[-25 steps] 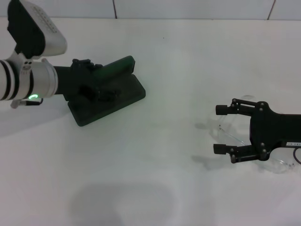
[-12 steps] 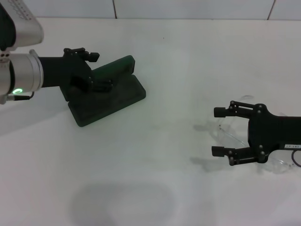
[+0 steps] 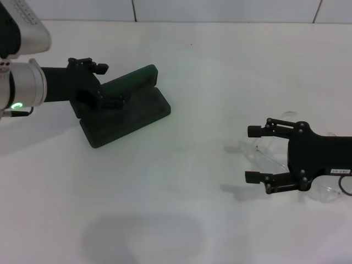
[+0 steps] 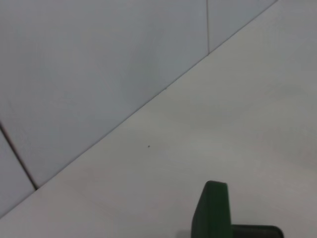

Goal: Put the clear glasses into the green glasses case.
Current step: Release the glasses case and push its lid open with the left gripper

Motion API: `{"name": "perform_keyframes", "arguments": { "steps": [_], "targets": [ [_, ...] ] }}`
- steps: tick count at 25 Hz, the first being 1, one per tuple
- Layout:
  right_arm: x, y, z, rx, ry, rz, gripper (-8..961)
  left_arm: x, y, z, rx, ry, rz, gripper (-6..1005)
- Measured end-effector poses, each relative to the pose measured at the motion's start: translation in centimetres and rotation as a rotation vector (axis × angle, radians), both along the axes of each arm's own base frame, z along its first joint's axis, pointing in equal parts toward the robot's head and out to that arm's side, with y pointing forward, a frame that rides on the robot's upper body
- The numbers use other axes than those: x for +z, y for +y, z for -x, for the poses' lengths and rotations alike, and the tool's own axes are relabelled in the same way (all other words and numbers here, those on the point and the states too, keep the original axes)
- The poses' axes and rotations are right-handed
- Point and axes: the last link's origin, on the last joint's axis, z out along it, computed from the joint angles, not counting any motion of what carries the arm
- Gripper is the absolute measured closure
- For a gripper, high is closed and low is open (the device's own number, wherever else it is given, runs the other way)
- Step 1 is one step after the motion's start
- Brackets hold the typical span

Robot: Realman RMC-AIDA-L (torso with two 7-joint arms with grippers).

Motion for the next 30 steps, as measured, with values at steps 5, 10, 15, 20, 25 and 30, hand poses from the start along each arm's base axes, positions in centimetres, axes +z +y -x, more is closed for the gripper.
{"name": "perform_keyframes", "arguments": {
  "steps": [5,10,15,20,25,30],
  "targets": [
    [0.0,0.1,0.1,0.003,0.000,0.000,67,-0.2,0.2,0.0,0.010,0.008,-0.005,132],
    [0.0,0.1,0.1,0.004,-0.001,0.001,67,-0.3,0.4,0.0,0.021,0.005,-0.004,199],
    [0.0,0.1,0.1,0.003,-0.002,0.001,67,-0.7,0.8,0.1,0.026,0.031,0.004,282],
    [-0.2,0.1,0.1,0.004,-0.008,0.004,67,-1.1,1.2,0.2,0.031,0.056,0.004,425],
    [-0.3,0.1,0.1,0.003,-0.011,0.004,66,-1.2,1.3,0.1,0.026,0.059,0.003,515],
    [-0.4,0.1,0.1,0.003,-0.011,0.004,66,-1.2,1.3,0.0,0.012,0.069,0.005,666]
  ]
}}
